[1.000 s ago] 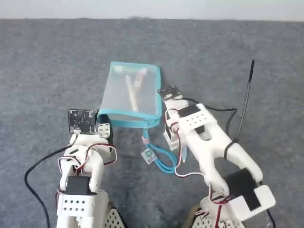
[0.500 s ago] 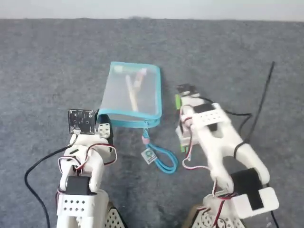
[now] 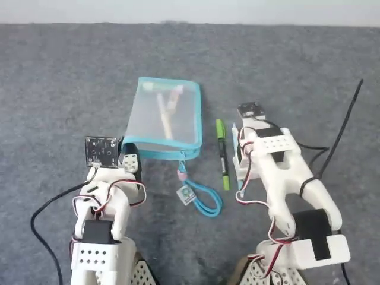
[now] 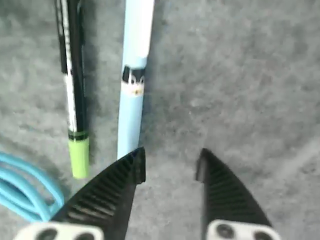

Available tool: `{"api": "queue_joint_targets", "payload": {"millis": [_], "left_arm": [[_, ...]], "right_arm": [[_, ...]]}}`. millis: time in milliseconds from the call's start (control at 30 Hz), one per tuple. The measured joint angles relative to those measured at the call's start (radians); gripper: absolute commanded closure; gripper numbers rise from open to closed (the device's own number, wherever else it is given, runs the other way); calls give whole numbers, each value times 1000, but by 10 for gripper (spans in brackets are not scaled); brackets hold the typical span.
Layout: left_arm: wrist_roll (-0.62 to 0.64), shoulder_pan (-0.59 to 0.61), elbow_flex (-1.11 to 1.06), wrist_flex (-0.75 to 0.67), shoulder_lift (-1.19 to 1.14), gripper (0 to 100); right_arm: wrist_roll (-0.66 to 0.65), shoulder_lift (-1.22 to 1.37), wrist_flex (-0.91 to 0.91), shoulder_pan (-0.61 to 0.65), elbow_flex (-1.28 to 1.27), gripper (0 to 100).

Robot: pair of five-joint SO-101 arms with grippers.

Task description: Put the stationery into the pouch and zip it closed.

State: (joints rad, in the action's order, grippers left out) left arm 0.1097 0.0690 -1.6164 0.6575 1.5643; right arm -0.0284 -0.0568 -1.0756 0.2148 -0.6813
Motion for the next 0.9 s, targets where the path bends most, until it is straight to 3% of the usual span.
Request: {"api": "queue_joint_targets", "payload": {"millis": [667, 900], "left_arm": [[-17, 0, 0, 0, 0, 987], [-17, 0, 0, 0, 0, 987]], "right_arm": [[-2, -133, 69, 141, -123, 803], [-2, -18, 71, 132, -97, 981]]}}
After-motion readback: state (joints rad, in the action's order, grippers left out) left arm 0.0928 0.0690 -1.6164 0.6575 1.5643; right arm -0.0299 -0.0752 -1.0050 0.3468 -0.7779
